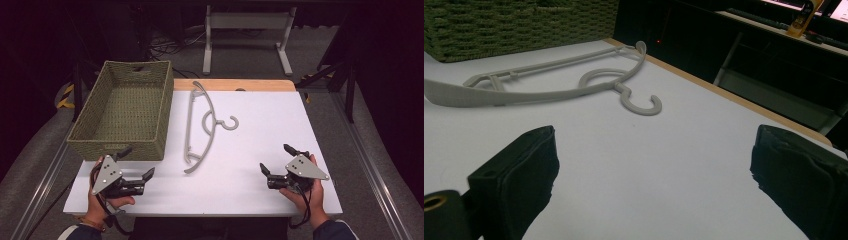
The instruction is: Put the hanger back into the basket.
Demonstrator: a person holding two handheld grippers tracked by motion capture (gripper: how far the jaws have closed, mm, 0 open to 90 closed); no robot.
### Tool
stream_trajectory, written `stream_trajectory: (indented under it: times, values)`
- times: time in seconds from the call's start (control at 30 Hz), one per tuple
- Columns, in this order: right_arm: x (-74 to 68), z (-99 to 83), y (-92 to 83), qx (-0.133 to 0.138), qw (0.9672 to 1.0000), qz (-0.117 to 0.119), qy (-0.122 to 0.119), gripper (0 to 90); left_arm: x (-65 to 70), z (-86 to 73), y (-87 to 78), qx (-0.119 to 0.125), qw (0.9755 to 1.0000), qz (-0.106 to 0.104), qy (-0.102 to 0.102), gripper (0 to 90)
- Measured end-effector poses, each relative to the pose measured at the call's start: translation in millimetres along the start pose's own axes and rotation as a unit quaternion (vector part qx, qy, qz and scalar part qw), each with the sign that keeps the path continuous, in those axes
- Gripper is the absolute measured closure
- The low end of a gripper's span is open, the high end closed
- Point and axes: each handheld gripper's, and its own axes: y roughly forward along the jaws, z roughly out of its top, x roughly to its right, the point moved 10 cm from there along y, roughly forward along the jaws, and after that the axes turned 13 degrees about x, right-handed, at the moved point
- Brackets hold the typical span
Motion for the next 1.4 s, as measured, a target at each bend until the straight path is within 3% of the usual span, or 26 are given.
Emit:
stream_trajectory:
  times: [0.1, 0.13, 0.2, 0.33, 0.5, 0.53, 0.6, 0.63, 0.67, 0.73, 0.83, 0.87, 0.93, 1.03, 1.07, 1.1, 1.17, 1.23, 1.27, 1.4]
  values:
    - [-0.5, -1.0, -1.0, -0.003, 1.0, 0.0, -0.005, 5.5, 14.1, 3.1, 13.2, -0.004, 0.9996, -0.026, -0.011, 7.7]
    - [-0.4, -0.2, -1.2, -0.003, 1.0, 0.0, -0.006, 5.6, 14.1, 3.1, 13.2, -0.004, 0.9996, -0.026, -0.011, 8.4]
    - [-0.4, 0.1, -1.3, -0.004, 1.0, -0.001, -0.006, 5.7, 22.0, 6.9, 22.7, -0.001, 0.9987, -0.045, -0.025, 8.6]
    - [-0.6, -4.2, -0.1, -0.014, 0.9999, 0.001, -0.01, 5.9, 38.2, 14.1, 44.2, -0.005, 0.9971, -0.071, -0.027, 11.5]
    - [-2.8, -7.1, -1.2, -0.022, 0.9997, 0.003, -0.014, 6.0, 59.9, 4.3, 82.9, -0.062, 0.9946, -0.082, -0.015, 15.4]
    - [-3.0, -7.9, -1.5, -0.024, 0.9996, 0.002, -0.014, 6.0, 64.0, -1.8, 93.2, -0.087, 0.9927, -0.082, -0.018, 16.8]
    - [-3.1, -8.8, -2.1, -0.026, 0.9995, 0.002, -0.016, 6.1, 67.0, -5.1, 100.8, -0.096, 0.9913, -0.088, -0.016, 17.0]
    - [-3.6, -9.5, -2.5, -0.028, 0.9995, 0.003, -0.016, 6.1, 67.9, -9.5, 108.3, -0.113, 0.9902, -0.082, -0.011, 17.0]
    - [-3.7, -10.4, -2.9, -0.031, 0.9994, 0.003, -0.017, 6.1, 71.5, -16.3, 118.9, -0.138, 0.9855, -0.096, -0.024, 16.9]
    - [-3.8, -13.8, -2.6, -0.039, 0.999, 0.003, -0.019, 6.1, 69.5, -22.3, 133.9, -0.158, 0.9824, -0.093, -0.038, 18.0]
    - [-5.4, -17.5, -2.0, -0.048, 0.9985, 0.005, -0.024, 6.1, 67.4, -32.1, 153.4, -0.195, 0.9736, -0.1, -0.064, 20.2]
    - [-5.7, -18.8, -1.8, -0.051, 0.9983, 0.006, -0.026, 6.1, 66.5, -37.0, 159.3, -0.215, 0.9691, -0.1, -0.068, 21.8]
    - [-6.3, -21.3, -2.0, -0.057, 0.998, 0.009, -0.027, 6.1, 64.3, -46.6, 171.2, -0.242, 0.9625, -0.091, -0.082, 26.4]
    - [-7.2, -23.6, -2.2, -0.063, 0.9976, 0.012, -0.027, 6.1, 59.4, -59.6, 186.1, -0.267, 0.9551, -0.076, -0.103, 34.7]
    - [-7.2, -23.6, -2.2, -0.063, 0.9976, 0.012, -0.027, 6.1, 59.4, -59.6, 186.1, -0.267, 0.9551, -0.076, -0.103, 37.2]
    - [-8.3, -25.2, -2.0, -0.066, 0.9973, 0.015, -0.027, 6.1, 53.3, -68.6, 192.0, -0.294, 0.9471, -0.066, -0.109, 39.8]
    - [-9.3, -26.4, -1.8, -0.07, 0.997, 0.019, -0.027, 6.2, 50.7, -70.0, 195.7, -0.301, 0.9445, -0.062, -0.116, 44.8]
    - [-9.6, -27.1, -1.6, -0.072, 0.9969, 0.018, -0.026, 6.2, 48.9, -69.6, 197.8, -0.305, 0.9435, -0.057, -0.115, 47.5]
    - [-10.5, -28.1, -1.1, -0.074, 0.9966, 0.024, -0.028, 6.2, 46.8, -70.0, 201.0, -0.314, 0.9415, -0.052, -0.112, 48.5]
    - [-10.5, -27.9, -1.1, -0.073, 0.9968, 0.024, -0.023, 6.1, 41.6, -70.2, 207.8, -0.328, 0.9377, -0.047, -0.106, 53.9]
